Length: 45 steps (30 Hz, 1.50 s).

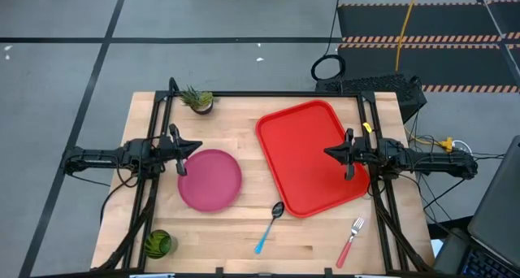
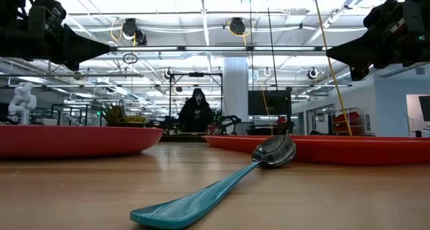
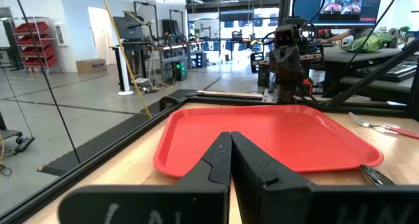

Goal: Pick and place plate/cup/fork/spoon on tray

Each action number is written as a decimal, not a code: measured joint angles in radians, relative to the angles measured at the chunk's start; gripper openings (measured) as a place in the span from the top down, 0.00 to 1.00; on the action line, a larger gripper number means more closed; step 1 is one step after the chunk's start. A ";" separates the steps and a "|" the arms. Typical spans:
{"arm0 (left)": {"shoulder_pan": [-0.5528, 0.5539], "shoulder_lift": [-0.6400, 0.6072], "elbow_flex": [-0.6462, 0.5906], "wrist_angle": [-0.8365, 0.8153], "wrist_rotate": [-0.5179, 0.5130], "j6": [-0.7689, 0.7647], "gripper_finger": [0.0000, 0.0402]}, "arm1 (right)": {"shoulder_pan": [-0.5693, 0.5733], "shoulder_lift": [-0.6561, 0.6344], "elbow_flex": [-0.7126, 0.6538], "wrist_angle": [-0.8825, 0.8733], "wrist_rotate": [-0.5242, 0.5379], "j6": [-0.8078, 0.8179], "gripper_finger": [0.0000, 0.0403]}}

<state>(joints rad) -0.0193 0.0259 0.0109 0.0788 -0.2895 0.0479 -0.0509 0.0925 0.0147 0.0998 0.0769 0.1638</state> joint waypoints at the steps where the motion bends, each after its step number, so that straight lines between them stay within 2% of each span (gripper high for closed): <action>1: 0.000 0.000 0.000 0.000 0.000 0.000 0.99 | 0.000 0.000 0.000 0.000 0.000 0.000 1.00; 12: 0.000 0.000 0.000 0.000 0.000 0.000 0.99 | 0.000 0.000 0.000 0.000 0.000 0.000 1.00; 18: 0.000 0.000 0.000 0.000 0.000 0.000 0.99 | 0.000 0.000 0.000 0.000 0.000 -0.100 1.00; 27: 0.000 0.000 0.000 0.000 0.000 0.000 0.99 | 0.000 0.000 0.000 0.000 0.000 -0.104 1.00; 39: 0.000 0.000 0.000 0.000 0.000 0.000 0.99 | 0.000 0.000 0.000 0.010 0.009 0.113 1.00; 45: 0.000 0.000 0.000 0.000 0.000 0.000 0.99 | 0.000 0.000 0.000 0.008 0.005 0.134 1.00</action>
<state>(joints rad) -0.0193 0.0260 0.0106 0.0788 -0.2895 0.0483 -0.0506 0.0929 0.0151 0.1078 0.0817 0.2977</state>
